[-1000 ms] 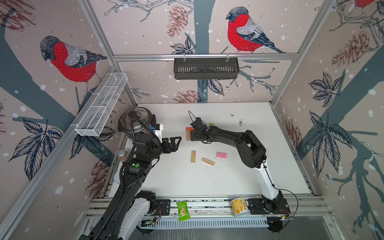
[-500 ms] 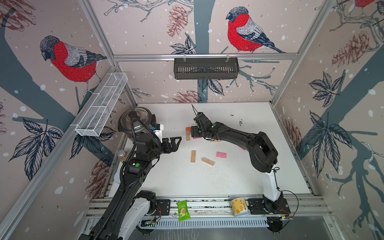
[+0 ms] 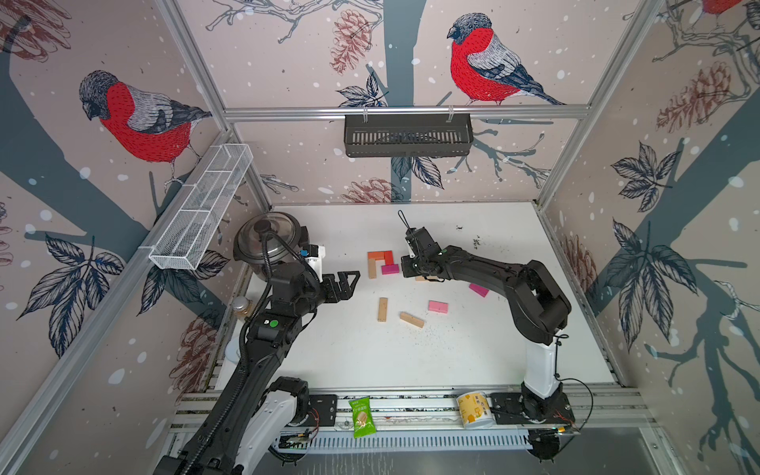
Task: Assemble the letter p with building blocks
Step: Adjust the building block at the center of the board.
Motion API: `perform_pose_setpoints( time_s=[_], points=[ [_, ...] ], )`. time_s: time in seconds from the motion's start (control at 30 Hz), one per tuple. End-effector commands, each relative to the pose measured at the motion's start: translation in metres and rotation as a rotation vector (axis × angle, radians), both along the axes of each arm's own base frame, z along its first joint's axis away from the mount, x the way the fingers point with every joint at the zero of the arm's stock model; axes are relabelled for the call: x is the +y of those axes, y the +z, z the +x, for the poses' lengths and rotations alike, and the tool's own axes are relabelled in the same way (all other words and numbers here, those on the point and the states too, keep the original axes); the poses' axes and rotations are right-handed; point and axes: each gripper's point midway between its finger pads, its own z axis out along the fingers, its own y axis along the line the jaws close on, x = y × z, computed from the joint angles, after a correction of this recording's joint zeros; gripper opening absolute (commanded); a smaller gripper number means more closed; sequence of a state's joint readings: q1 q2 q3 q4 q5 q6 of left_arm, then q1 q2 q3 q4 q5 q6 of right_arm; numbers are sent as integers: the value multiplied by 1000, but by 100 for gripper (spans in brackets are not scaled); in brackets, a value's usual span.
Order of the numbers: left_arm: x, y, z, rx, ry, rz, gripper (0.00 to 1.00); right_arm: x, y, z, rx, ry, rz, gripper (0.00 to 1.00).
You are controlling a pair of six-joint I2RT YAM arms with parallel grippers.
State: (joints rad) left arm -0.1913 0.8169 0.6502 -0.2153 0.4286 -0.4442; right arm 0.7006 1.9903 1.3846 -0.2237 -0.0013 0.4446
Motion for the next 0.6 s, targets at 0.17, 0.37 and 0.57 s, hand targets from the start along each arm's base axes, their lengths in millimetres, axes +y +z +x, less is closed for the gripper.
perform_pose_setpoints(
  time_s=[0.17, 0.37, 0.57],
  points=[
    [-10, -5, 3, 24, -63, -7, 97, -1, -15, 11, -4, 14, 37, 9],
    [-10, -8, 3, 30, -62, -5, 98, 5, -25, 13, 17, 39, 65, 8],
    [-10, -13, 5, 52, -66, -6, 98, 11, -30, 13, 22, 60, 80, 9]
  ],
)
